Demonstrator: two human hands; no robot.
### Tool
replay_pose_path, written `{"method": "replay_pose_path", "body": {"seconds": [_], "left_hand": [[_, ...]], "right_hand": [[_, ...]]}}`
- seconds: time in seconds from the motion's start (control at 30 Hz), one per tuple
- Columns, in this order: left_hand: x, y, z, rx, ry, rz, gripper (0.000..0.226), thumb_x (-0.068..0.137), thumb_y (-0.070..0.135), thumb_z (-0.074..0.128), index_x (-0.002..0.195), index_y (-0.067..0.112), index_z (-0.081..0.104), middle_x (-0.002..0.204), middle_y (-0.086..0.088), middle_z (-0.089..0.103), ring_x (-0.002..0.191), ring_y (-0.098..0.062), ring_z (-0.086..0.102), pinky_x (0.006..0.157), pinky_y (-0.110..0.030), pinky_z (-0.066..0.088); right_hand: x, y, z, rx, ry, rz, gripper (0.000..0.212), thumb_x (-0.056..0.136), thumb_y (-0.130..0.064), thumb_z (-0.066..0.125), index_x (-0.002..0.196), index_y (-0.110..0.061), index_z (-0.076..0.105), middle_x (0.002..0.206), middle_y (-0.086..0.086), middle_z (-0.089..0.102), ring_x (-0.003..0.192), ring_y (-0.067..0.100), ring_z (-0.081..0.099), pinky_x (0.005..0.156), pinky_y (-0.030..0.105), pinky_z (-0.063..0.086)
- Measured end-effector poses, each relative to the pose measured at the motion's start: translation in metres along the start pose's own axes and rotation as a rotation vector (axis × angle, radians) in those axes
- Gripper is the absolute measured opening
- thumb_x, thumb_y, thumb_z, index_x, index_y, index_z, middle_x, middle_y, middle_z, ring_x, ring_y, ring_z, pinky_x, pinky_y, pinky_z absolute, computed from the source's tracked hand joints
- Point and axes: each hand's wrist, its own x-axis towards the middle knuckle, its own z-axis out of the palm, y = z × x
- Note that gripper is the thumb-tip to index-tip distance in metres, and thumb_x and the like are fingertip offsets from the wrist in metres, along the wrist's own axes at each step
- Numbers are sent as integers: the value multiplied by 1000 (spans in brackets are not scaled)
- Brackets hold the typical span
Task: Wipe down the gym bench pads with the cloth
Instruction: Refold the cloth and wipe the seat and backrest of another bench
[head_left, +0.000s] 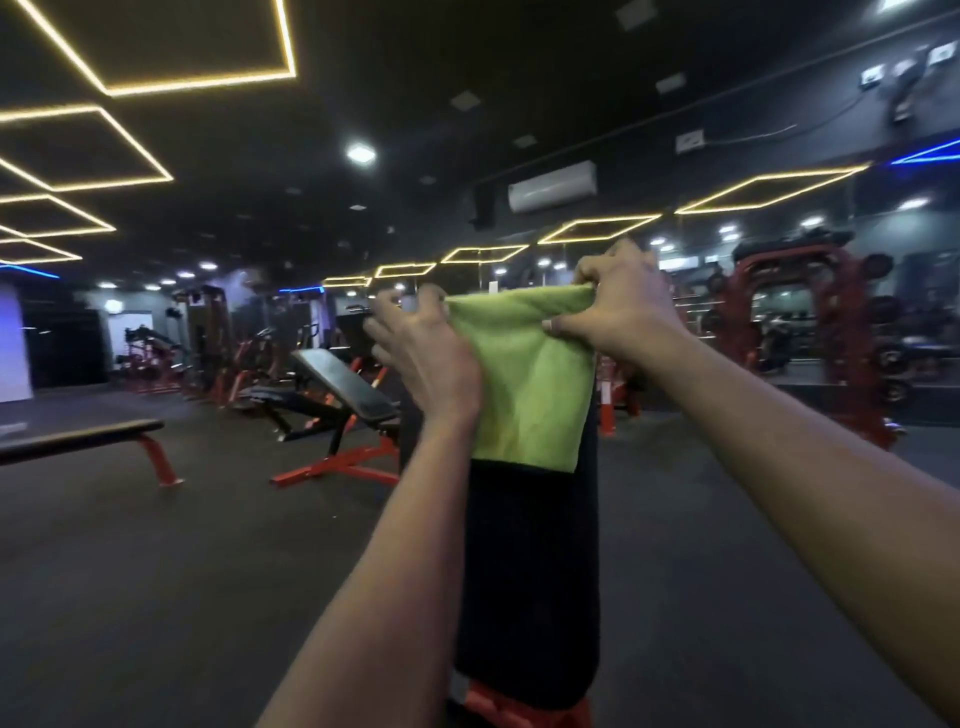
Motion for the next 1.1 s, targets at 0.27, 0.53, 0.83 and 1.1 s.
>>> {"method": "replay_pose_path", "body": {"seconds": [0.27, 0.53, 0.83, 1.1], "left_hand": [[-78, 9, 60, -144, -309, 29, 79, 78, 92, 23, 146, 63, -6, 163, 8, -25, 147, -30, -27, 98, -74, -21], [12, -28, 65, -151, -242, -286, 69, 89, 79, 27, 147, 42, 33, 165, 4, 8, 151, -33, -3, 107, -78, 2], [-64, 0, 68, -145, -219, 44, 71, 79, 91, 27, 142, 58, 21, 162, 21, -1, 152, -24, -9, 107, -72, -6], [21, -23, 65, -128, -242, -411, 83, 89, 79, 22, 156, 31, 19, 166, 4, 6, 152, -29, 1, 111, -72, 3]], "right_hand": [[-2, 77, 30, 913, -189, 62, 51, 101, -57, 25, 124, -40, 66, 137, -2, 61, 125, 22, 55, 91, 44, 51], [-16, 63, 94, 990, -67, 93, 37, 111, -42, 25, 133, -59, 49, 116, -50, 49, 108, -23, 51, 84, 9, 43], [-18, 59, 106, 1123, 93, 57, 35, 112, -33, 31, 132, -43, 58, 117, -47, 58, 112, -21, 54, 86, 0, 41], [-19, 55, 115, 1181, 156, 96, 39, 112, -34, 28, 139, -41, 56, 138, -24, 56, 128, 2, 55, 108, 33, 48]]}}
